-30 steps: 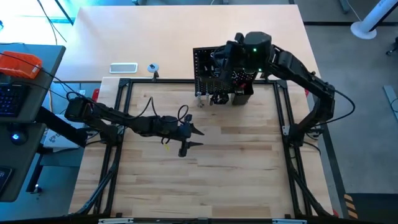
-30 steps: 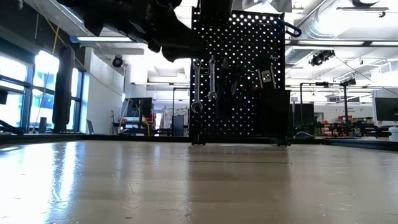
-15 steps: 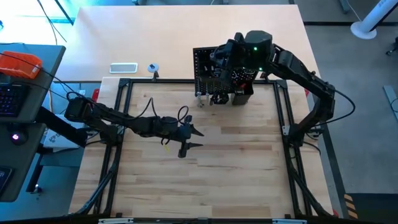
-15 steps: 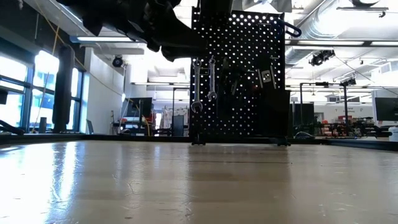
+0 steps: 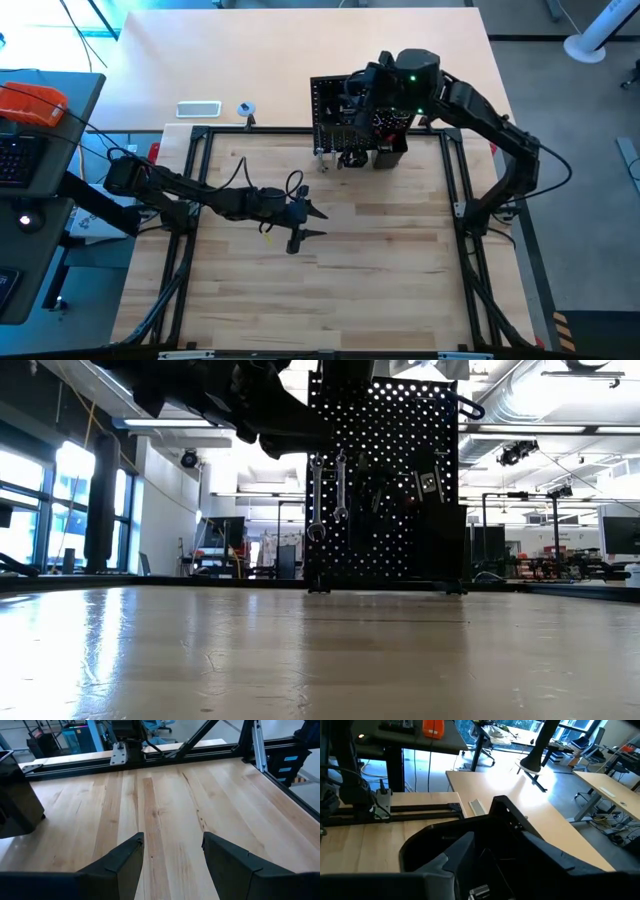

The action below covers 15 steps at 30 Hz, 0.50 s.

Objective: Hang tools onto peg board
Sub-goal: Return to Home Position

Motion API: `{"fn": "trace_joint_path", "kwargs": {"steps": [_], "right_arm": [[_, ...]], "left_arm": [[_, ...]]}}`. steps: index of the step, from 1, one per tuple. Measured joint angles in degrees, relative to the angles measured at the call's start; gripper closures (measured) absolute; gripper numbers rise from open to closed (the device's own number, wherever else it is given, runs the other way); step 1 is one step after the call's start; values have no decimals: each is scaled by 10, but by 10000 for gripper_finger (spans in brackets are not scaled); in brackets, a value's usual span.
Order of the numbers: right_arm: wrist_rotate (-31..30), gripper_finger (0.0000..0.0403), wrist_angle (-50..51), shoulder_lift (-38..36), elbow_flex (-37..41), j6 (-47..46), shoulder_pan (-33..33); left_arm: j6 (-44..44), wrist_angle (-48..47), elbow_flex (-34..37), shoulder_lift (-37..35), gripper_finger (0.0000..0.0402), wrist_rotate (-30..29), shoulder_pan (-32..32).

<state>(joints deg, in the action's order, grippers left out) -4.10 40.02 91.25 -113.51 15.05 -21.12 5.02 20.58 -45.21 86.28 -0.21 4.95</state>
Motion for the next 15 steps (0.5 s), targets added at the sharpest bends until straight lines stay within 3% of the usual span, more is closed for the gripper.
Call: {"fn": "trace_joint_path", "kwargs": {"steps": [9,15], "right_arm": [[-17,251,15,-34,0,19,25],[-54,251,59,-84,0,34,51]], "left_arm": [[2,-12,0,-7,204,0,0],[12,-46,0,-63,204,-5,-10]]}}
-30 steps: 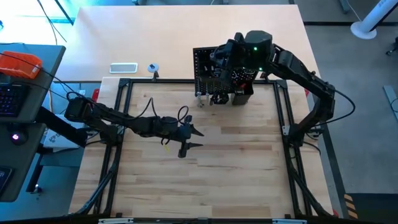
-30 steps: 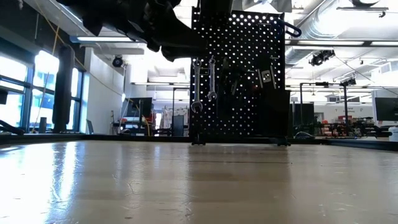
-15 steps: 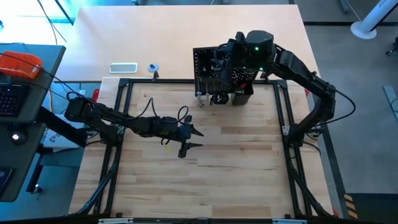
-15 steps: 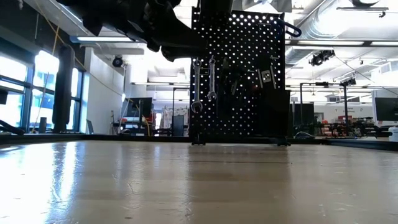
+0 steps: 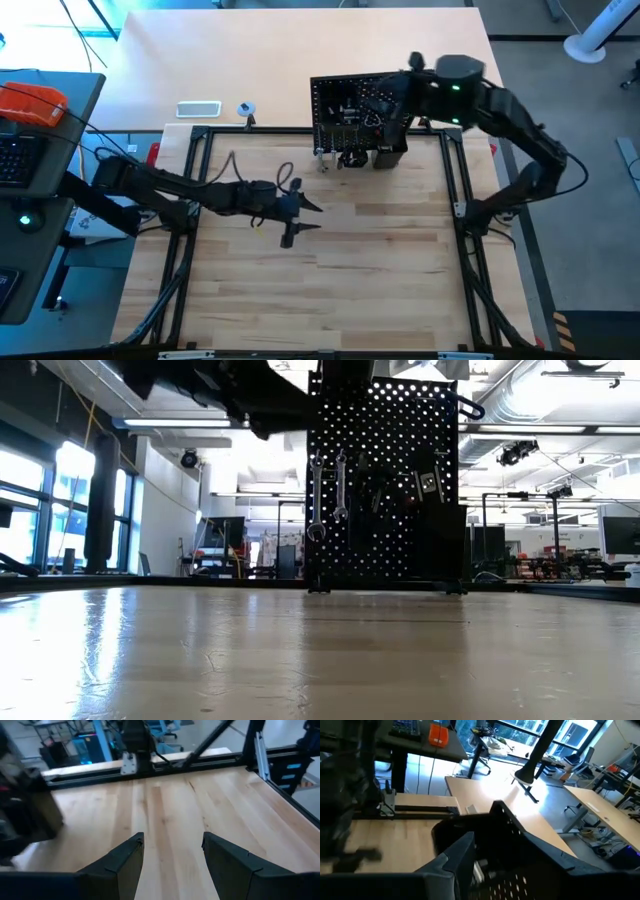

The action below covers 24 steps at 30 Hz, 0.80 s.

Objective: Hang tools onto peg board
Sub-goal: Return to Home Position

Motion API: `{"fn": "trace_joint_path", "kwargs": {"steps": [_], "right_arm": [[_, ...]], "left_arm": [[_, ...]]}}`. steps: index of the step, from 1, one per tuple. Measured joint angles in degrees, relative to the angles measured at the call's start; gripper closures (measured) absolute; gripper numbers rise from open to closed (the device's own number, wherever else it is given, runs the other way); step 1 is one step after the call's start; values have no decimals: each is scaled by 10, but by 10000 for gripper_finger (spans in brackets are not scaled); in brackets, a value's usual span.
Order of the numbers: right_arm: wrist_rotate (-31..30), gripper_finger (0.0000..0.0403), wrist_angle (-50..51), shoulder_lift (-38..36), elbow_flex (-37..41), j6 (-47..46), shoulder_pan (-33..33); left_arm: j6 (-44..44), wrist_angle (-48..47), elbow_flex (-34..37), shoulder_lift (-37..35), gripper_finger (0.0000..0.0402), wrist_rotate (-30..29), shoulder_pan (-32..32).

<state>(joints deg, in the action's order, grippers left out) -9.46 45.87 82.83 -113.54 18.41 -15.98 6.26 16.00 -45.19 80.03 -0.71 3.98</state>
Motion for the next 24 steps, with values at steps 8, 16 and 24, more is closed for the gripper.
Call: {"fn": "trace_joint_path", "kwargs": {"steps": [8,16,24], "right_arm": [[-52,251,128,-72,0,-34,30],[-57,251,237,-120,0,-85,55],[-69,251,294,-151,0,-106,73]], "left_arm": [[29,-70,14,-119,204,-73,-6],[28,-89,70,-246,204,-131,-6],[4,-48,139,-345,204,-140,-6]]}}
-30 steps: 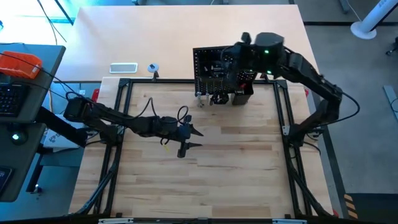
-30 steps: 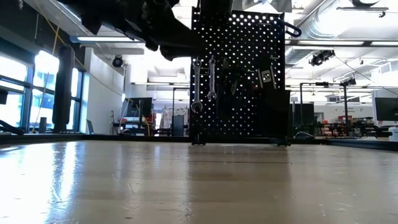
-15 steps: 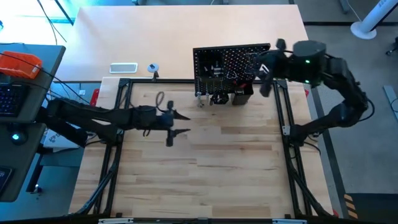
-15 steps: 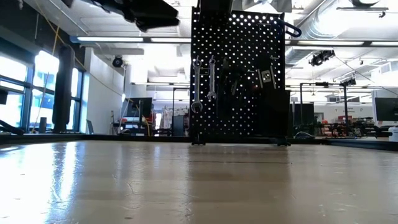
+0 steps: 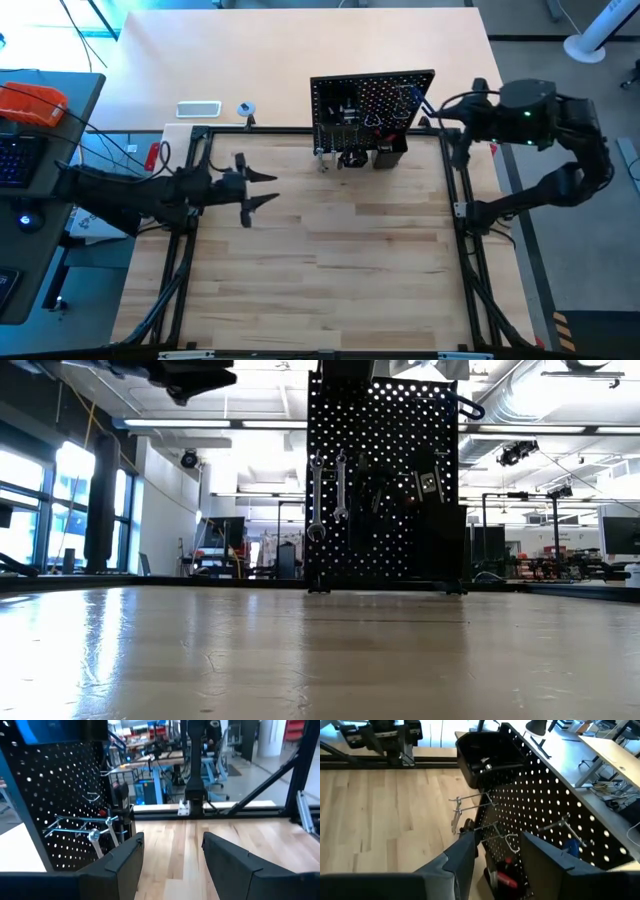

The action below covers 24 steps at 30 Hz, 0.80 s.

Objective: Hang tools onto peg board
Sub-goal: Return to Home Position

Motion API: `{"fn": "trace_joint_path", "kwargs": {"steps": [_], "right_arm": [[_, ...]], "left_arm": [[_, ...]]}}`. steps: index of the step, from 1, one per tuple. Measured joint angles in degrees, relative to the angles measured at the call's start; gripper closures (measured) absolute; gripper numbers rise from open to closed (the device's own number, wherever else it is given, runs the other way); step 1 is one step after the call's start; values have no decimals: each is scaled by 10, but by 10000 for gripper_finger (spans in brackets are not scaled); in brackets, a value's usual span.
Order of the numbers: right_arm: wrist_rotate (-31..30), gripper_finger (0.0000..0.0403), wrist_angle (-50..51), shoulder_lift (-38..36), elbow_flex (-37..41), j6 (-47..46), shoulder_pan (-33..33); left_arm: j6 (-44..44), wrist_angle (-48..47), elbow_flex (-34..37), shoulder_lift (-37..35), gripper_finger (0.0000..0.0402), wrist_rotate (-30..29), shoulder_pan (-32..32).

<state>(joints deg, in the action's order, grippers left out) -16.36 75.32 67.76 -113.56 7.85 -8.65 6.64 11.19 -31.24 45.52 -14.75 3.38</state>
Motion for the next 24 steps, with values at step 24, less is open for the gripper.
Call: {"fn": "trace_joint_path", "kwargs": {"steps": [24], "right_arm": [[64,251,-294,-325,456,-36,20]], "left_arm": [[-1,52,51,-33,204,7,0]]}}
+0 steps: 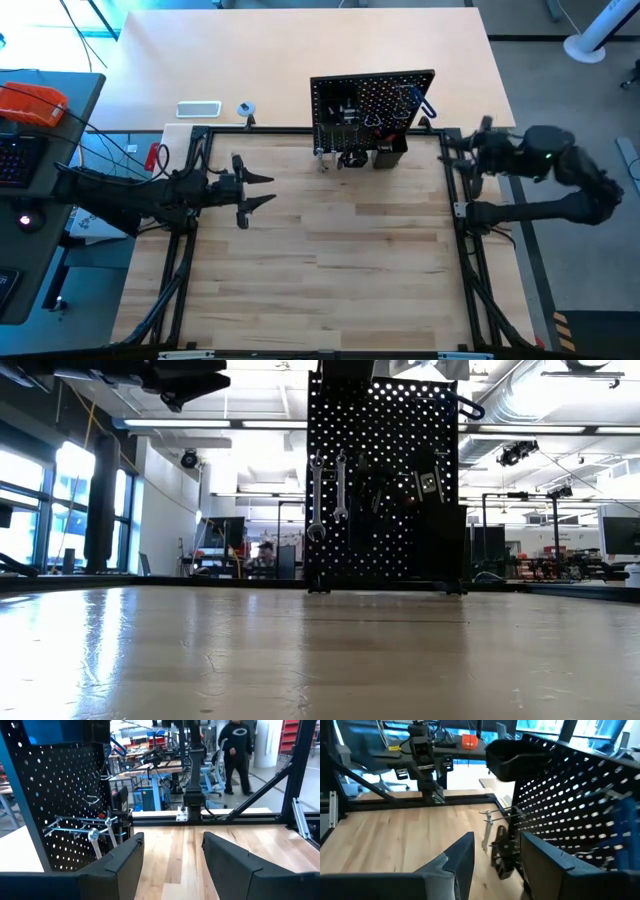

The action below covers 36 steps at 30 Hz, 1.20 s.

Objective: Hang tools onto peg board
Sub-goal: Return to Home Position

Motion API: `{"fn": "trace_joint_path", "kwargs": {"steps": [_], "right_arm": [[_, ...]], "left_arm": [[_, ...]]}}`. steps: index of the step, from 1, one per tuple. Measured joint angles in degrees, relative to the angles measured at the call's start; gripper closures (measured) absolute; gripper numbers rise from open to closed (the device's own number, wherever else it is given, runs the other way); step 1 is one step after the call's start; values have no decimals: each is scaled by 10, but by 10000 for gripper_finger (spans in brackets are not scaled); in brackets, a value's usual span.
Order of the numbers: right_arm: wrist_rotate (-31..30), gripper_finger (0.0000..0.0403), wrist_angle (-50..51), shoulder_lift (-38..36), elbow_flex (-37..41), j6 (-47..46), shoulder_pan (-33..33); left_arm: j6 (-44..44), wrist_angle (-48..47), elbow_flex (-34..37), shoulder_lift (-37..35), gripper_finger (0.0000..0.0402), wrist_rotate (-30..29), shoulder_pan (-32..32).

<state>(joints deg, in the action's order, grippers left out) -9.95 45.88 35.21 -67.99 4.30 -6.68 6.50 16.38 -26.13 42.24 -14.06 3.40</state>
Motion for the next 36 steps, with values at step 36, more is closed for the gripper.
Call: {"fn": "trace_joint_path", "kwargs": {"steps": [36], "right_arm": [[14,251,-367,-318,482,-28,0]], "left_arm": [[-13,229,164,-70,204,0,-18]]}}
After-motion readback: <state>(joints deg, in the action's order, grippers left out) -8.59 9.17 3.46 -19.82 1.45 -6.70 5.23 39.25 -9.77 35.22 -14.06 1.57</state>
